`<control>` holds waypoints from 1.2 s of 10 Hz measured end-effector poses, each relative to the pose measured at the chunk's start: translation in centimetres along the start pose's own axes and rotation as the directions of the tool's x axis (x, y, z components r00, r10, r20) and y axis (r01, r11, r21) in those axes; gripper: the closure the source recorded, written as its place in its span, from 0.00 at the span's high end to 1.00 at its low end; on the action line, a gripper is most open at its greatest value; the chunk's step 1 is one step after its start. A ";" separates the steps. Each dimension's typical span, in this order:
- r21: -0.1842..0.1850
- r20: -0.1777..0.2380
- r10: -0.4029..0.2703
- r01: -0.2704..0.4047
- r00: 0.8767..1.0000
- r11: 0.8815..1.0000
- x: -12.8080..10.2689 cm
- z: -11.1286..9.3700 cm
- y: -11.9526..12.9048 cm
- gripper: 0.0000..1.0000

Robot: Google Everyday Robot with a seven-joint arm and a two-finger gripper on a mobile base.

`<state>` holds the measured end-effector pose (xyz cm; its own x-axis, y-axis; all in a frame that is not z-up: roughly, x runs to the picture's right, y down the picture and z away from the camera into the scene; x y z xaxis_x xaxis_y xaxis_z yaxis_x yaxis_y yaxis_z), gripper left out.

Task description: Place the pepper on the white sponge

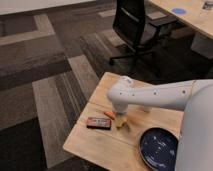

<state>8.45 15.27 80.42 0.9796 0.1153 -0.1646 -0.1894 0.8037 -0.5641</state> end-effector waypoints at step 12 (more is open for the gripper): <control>0.042 -0.057 0.185 -0.182 0.981 0.982 8.8 -9.7 -4.9 0.00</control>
<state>17.30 6.70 73.86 0.9223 0.2282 -0.3118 -0.3620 0.7928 -0.4903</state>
